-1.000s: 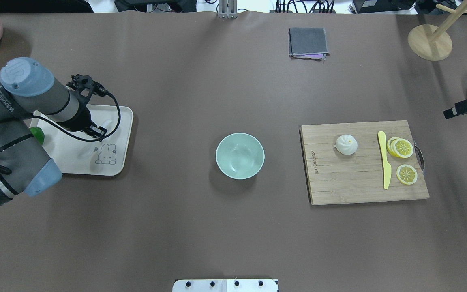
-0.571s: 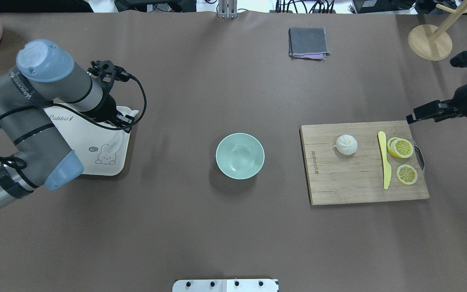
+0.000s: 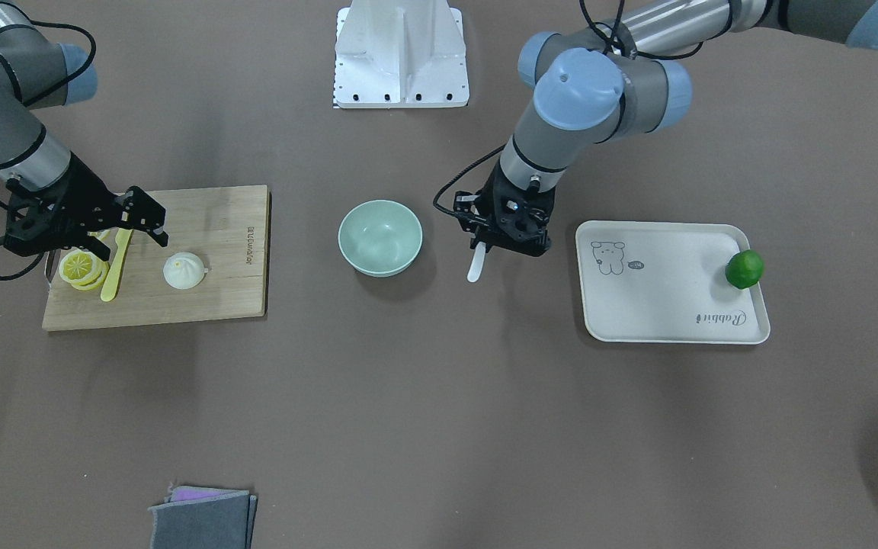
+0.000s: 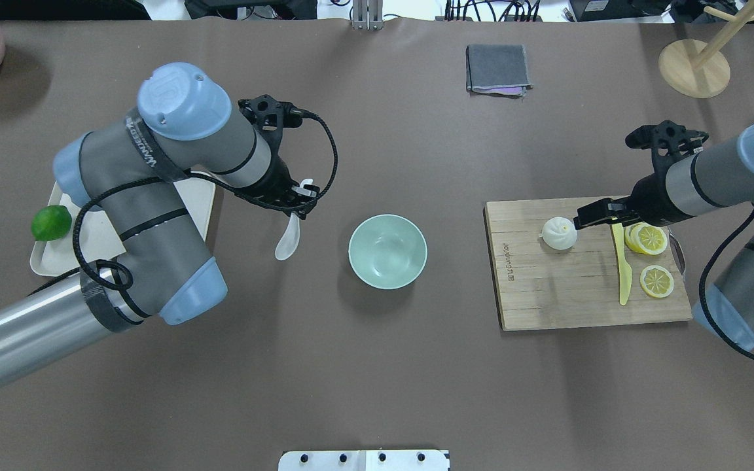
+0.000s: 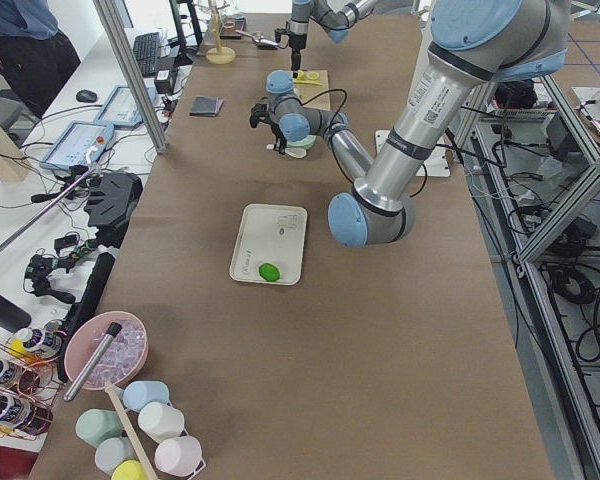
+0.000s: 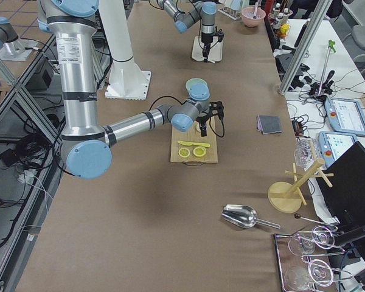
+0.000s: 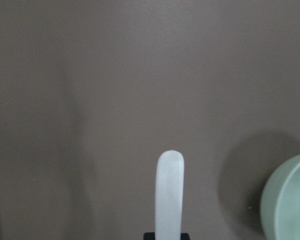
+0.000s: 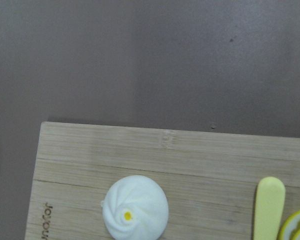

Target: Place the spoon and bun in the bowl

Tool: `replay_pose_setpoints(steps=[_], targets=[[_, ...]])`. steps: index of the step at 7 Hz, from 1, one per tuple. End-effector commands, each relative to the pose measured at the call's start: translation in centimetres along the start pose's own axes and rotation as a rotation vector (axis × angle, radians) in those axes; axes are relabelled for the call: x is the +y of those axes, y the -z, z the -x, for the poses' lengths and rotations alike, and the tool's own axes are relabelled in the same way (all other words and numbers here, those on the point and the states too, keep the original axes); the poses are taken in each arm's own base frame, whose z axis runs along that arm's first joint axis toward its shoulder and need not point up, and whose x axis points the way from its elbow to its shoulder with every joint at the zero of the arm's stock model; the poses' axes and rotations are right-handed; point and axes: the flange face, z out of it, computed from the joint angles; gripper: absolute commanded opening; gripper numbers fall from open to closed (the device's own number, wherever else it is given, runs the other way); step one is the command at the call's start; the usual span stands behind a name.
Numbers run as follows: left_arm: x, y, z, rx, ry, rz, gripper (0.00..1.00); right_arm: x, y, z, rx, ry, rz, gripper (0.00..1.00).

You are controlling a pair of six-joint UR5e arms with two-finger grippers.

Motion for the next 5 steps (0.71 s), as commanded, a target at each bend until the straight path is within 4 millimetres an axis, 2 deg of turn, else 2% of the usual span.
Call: replay_pose_setpoints(steps=[1,2,3,5], targets=[[-0.7,-0.8,-6.1,0.024,0.06,-0.011,0.0,1.1,-2.3,2.3,0.022,0.025,-0.011,0.97],[-1.3,-1.6,-9.5,0.017,0.092,-0.04,0.0,1.4,-2.7,2.4,0.025,0.028,-0.004,0.94],[-0.9,-2.7,-11.5,0.009,0.105,-0.059,0.0,1.7,-3.3,2.5,0.035,0.032,-0.003,0.9],[0.5,-4.5,-12.6,-0.006,0.1,-0.093,0.0,2.0,-3.8,2.7,0.042,0.036,-0.003,0.72]])
